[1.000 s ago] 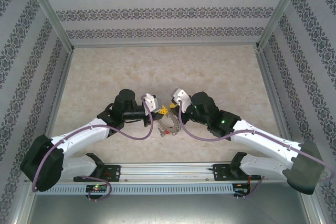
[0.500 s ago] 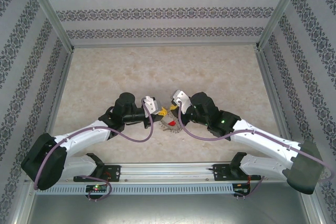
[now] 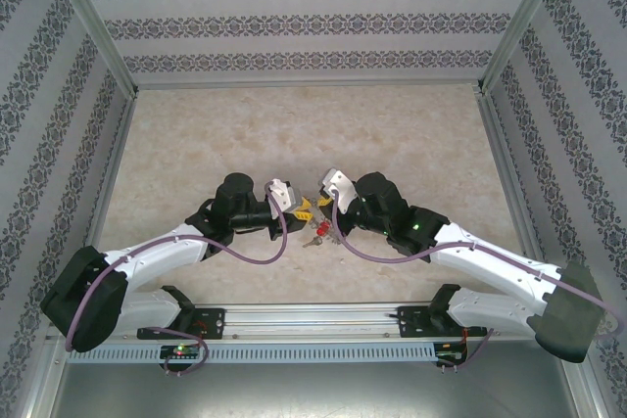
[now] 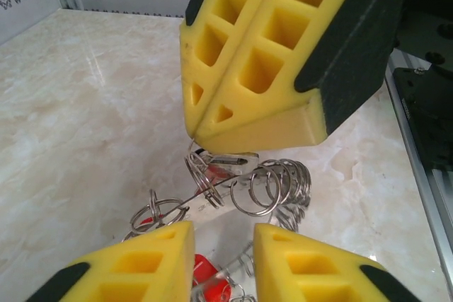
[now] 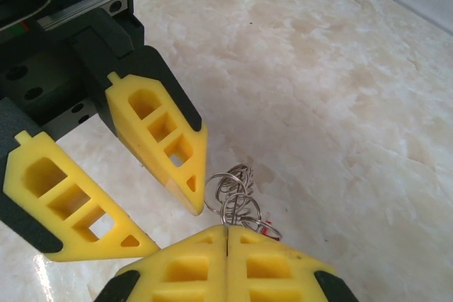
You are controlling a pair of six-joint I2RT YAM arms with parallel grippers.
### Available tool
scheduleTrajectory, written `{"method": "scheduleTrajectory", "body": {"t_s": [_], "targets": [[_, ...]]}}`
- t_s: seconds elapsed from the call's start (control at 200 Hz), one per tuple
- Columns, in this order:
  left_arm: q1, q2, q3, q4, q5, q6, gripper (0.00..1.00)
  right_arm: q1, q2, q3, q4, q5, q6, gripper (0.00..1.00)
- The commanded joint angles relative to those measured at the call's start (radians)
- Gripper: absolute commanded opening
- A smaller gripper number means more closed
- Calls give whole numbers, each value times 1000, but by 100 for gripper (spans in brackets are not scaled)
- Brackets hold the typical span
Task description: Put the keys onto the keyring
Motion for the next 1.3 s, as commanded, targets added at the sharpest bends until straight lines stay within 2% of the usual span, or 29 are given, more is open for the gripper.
{"method": "scheduleTrajectory", "body": {"t_s": [0.0,0.589,1.294], "targets": [[-13,-5,1,55,22,-18,30,1,-9,19,19,-10,-11,0],[-13,48,39,119,35,-55,31,4,-6,20,18,-23,-11,0],[-14,86,70,113,7,-54,29,9,-4,17,23,-64,-11,0]]}}
